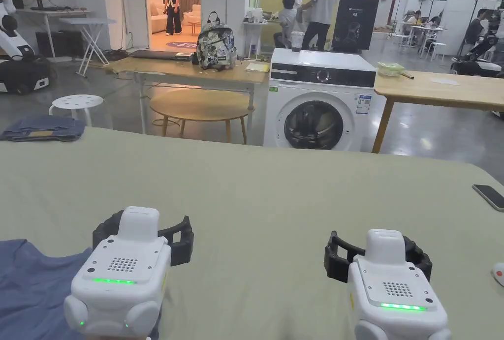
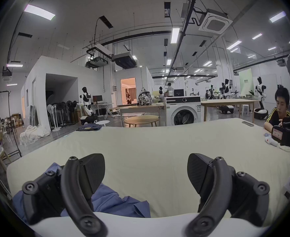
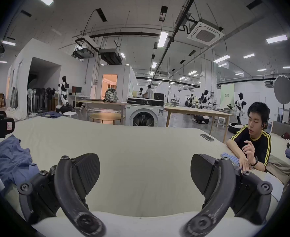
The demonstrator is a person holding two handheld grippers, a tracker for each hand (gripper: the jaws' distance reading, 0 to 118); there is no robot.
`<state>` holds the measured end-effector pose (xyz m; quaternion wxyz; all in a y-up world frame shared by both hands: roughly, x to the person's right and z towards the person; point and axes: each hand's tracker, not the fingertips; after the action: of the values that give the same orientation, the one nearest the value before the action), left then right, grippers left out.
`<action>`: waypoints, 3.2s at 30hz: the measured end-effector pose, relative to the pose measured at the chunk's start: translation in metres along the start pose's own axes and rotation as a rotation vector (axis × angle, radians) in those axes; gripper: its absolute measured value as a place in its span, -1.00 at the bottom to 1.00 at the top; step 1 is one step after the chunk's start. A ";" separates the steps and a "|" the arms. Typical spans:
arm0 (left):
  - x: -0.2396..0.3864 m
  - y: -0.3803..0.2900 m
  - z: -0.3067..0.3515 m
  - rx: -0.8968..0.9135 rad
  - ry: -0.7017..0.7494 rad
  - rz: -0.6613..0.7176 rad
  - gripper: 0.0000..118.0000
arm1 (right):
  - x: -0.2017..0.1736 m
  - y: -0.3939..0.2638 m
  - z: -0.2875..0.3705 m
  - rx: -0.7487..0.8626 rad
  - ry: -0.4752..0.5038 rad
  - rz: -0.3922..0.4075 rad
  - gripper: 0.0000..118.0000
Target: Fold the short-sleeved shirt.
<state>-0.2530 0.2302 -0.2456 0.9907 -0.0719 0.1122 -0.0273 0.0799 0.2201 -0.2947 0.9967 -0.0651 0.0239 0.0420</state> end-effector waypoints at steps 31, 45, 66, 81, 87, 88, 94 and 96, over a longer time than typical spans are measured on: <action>0.013 0.037 0.021 0.003 0.035 -0.086 0.68 | -0.021 0.021 0.005 0.043 0.022 0.489 0.84; -0.015 0.025 0.007 0.081 0.003 0.194 0.68 | 0.007 0.014 0.001 -0.012 -0.008 -0.116 0.84; 0.004 0.021 0.021 0.063 0.022 0.033 -0.88 | -0.005 0.017 0.016 0.014 0.003 -0.071 -1.00; -0.002 0.029 0.019 0.050 0.008 0.048 -1.00 | -0.001 0.016 0.025 0.006 -0.016 -0.052 -1.00; -0.023 0.029 0.024 0.022 0.031 0.032 -1.00 | -0.012 0.019 0.024 -0.004 0.013 -0.045 -1.00; -0.030 0.029 0.026 0.015 0.031 0.035 -1.00 | -0.017 0.020 0.023 -0.005 0.018 -0.043 -1.00; -0.075 0.028 0.036 -0.060 0.091 0.015 -1.00 | -0.053 0.025 0.020 -0.014 0.089 -0.031 -1.00; -0.096 0.027 0.038 -0.106 0.141 0.011 -1.00 | -0.066 0.026 0.019 -0.021 0.119 -0.033 -1.00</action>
<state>-0.3371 0.2687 -0.1915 0.9753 -0.1214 0.1835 -0.0210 0.0131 0.2432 -0.2760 0.9933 -0.0783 0.0816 0.0217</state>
